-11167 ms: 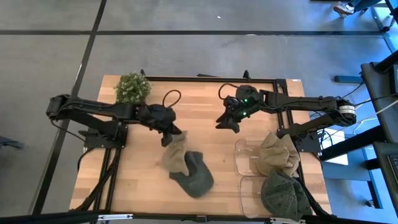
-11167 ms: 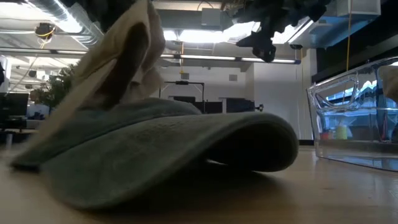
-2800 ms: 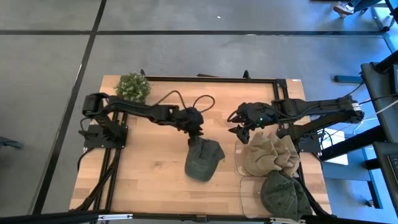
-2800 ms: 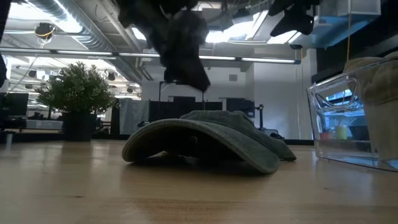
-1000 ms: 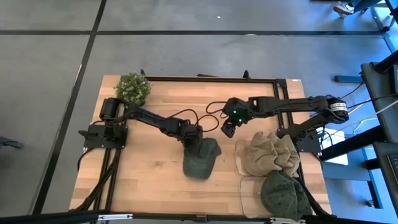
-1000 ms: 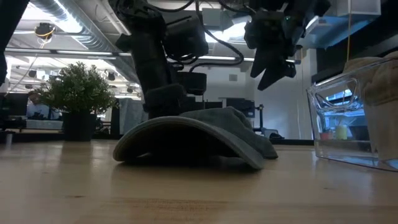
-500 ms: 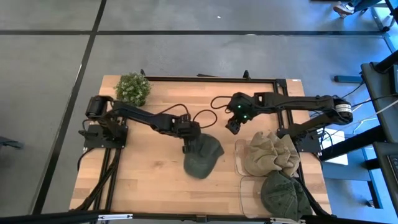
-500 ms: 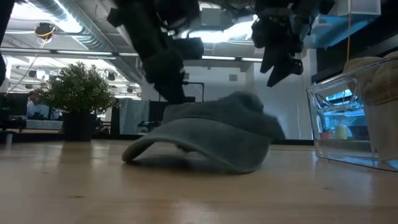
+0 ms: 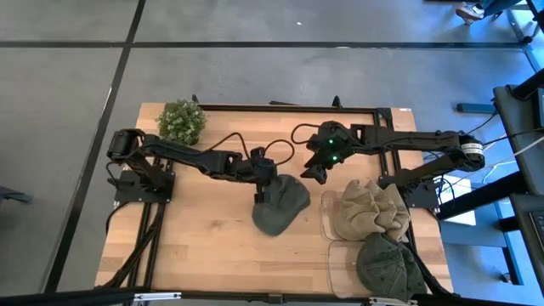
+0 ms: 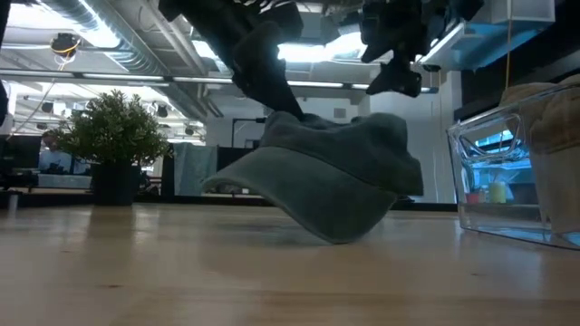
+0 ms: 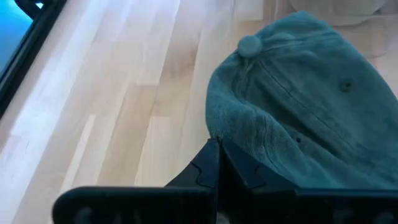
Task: Pick & Place hat
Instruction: Put the black cap into the bottom transparent bin
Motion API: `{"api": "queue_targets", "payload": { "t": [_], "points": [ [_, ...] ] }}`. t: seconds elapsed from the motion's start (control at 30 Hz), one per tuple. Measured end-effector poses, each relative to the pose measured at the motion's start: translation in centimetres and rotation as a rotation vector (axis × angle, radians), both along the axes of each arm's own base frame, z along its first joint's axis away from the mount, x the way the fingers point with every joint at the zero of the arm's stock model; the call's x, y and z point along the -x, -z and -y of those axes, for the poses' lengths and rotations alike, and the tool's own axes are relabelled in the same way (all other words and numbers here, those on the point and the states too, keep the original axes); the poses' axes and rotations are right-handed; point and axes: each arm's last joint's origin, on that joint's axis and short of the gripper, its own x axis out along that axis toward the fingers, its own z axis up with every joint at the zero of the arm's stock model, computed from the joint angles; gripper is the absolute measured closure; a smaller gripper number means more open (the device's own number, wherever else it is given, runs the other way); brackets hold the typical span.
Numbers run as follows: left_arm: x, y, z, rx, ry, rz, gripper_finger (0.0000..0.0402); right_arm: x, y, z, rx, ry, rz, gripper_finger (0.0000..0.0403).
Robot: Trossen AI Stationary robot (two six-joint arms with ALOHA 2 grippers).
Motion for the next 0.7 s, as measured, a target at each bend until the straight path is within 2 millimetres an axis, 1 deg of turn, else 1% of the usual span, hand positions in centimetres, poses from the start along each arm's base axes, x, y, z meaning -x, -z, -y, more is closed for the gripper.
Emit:
{"api": "queue_targets", "payload": {
  "t": [0.17,0.3,0.43,0.57,0.7],
  "points": [
    [0.0,0.0,0.1,-0.001,0.002,0.007,0.0399,-0.8,1.1,0.1,0.013,-0.028,-0.029,0.0115],
    [-0.1,-0.1,0.5,-0.023,0.005,0.018,0.0399,-1.8,1.7,0.4,0.045,-0.001,-0.01,0.0097],
    [-0.1,-0.2,0.5,-0.033,-0.001,0.021,0.0399,-2.6,2.6,0.4,0.01,-0.029,-0.021,0.0095],
    [-0.1,-0.2,0.5,-0.038,-0.008,0.023,0.0399,-2.9,3.5,0.3,-0.04,-0.071,-0.054,0.0095],
    [-0.3,-0.4,0.7,-0.038,-0.001,0.052,0.0399,-3.2,4.0,0.5,-0.04,-0.095,-0.064,0.0095]
  ]
}}
